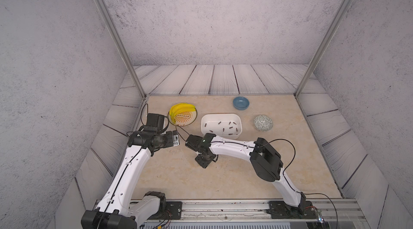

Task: Put the bit on the desktop into the storage box
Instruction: Pick up the screwdriver bit from the center of the board.

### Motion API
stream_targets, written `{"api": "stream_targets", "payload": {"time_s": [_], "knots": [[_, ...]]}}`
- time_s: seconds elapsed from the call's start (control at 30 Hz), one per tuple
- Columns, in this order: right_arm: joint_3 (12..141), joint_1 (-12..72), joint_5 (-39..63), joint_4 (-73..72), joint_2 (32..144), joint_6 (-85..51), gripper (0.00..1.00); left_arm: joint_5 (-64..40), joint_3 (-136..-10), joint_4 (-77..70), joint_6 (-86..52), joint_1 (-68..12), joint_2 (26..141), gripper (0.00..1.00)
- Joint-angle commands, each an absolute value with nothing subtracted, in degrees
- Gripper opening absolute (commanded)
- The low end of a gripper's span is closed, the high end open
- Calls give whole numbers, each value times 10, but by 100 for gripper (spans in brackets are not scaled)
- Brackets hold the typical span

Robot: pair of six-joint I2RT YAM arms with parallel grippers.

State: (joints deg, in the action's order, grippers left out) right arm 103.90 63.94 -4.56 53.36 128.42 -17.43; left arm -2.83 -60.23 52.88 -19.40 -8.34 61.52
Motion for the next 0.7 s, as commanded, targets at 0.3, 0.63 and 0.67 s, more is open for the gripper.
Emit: {"api": "stream_targets", "payload": {"time_s": [0.3, 0.63, 0.67], "knots": [[1046, 640, -42, 545, 1307, -182, 42, -48, -591, 518, -180, -74, 606, 98], [1066, 640, -23, 563, 1334, -176, 31, -49, -589, 517, -175, -73, 605, 98], [1066, 640, -23, 564, 1334, -176, 30, -49, -588, 517, -175, -73, 606, 98]]}}
